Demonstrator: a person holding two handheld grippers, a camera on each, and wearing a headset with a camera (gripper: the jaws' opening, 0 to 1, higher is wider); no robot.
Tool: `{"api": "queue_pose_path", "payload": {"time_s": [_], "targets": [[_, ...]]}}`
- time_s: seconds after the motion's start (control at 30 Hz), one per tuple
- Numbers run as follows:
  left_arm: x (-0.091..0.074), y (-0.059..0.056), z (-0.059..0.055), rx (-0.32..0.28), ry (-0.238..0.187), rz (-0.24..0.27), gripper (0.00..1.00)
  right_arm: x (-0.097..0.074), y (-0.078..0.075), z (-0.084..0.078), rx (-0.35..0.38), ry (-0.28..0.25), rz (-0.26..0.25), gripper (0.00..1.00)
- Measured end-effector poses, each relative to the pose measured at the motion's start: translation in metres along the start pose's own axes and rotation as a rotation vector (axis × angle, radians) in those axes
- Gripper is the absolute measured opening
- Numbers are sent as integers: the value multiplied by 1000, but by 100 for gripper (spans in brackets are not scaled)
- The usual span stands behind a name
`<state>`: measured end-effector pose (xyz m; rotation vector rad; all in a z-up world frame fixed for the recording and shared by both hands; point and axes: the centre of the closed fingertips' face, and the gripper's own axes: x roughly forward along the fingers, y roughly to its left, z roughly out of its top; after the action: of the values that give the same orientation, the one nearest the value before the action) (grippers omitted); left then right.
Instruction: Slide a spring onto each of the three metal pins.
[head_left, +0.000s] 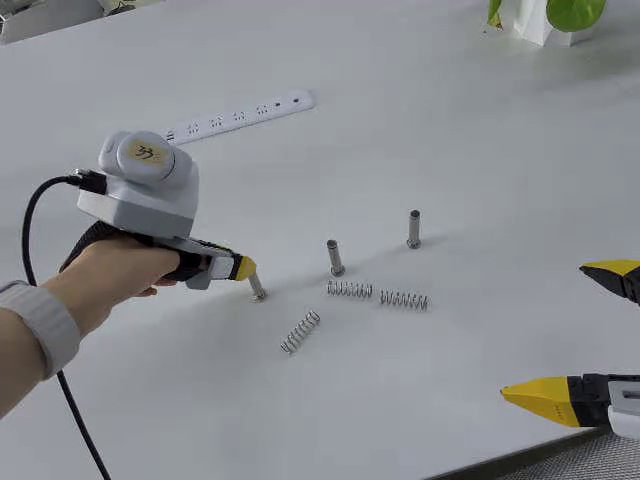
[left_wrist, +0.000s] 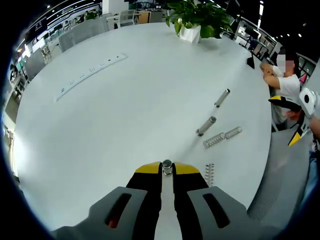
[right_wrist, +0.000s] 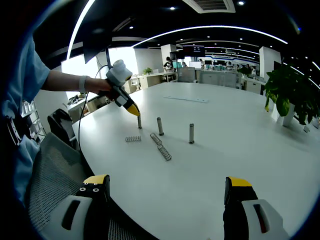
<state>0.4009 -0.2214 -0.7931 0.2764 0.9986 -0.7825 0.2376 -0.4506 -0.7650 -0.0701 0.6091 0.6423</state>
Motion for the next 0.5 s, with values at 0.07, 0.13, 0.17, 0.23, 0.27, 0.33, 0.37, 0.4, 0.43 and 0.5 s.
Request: {"api": "queue_pose_path", "payload": {"time_s": [0.07,0.13,0.17,0.23,0.27,0.33,0.37,0.4,0.43,0.5], "targets": [[-1,-2,-2,14,1,2,4,0,0,0,0,-1,-1,95],[-2,-2,-4,20,2,3,4,0,0,0,-1,0,-1,95],[-3,-3,-5,28,4,2,4,0,0,1,-3,0,0,95],[-3,-2,-5,33,-1,5,4,1,0,1,-3,0,1,95],[-3,-3,-5,36,-2,7,4,1,0,1,-3,1,1,95],[-3,-3,-6,41,-5,9,4,1,1,1,-5,0,2,95],[-3,-4,-6,45,-5,10,4,1,0,1,-4,1,2,95],[-3,-4,-6,52,-7,12,4,1,0,1,-5,1,1,95],[-3,-5,-7,55,-7,13,4,1,0,1,-5,1,1,95],[-3,-6,-7,68,-9,17,4,1,1,1,-7,1,2,95]]}}
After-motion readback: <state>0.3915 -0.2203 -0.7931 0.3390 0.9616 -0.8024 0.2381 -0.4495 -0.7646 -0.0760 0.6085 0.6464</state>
